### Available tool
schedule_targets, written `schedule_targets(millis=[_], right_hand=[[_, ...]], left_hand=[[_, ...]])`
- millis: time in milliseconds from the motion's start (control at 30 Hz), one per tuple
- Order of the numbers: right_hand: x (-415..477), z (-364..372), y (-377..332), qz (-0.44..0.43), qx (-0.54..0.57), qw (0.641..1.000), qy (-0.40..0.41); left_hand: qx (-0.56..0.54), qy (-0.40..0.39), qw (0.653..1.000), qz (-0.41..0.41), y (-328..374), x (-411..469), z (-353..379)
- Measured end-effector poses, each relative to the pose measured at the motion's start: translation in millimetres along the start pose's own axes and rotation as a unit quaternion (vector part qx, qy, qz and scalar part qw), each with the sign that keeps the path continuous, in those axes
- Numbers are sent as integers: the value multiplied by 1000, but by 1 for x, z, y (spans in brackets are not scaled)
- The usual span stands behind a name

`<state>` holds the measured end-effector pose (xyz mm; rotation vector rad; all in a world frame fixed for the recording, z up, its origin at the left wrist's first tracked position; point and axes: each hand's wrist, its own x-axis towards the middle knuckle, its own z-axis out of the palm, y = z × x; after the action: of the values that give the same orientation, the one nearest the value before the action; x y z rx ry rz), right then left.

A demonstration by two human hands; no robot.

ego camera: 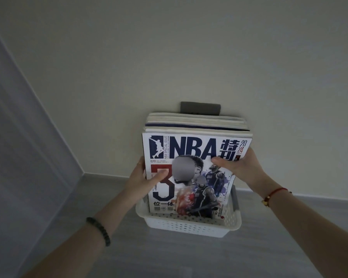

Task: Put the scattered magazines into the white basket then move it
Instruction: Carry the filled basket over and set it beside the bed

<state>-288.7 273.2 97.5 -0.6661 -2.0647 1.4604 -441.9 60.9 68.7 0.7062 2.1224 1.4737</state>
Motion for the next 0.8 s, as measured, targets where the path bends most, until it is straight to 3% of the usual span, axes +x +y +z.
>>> schedule_targets(millis=[167,300,533,800], right_hand=[[-1,0,-2,23,22,999,-3],[-6,2,-5,21,47,999,-14],[-30,5,-11,16,73,996,-43],[-100,28,-29,20,108,986,-129]], left_hand=[[-2,13,987,-161,-40,-34,8],[-168,41,949,-263,-41,-45,17],[-319,100,902,-275,-34,-84,26],[-450,223,827,-253,-62,-193,34]])
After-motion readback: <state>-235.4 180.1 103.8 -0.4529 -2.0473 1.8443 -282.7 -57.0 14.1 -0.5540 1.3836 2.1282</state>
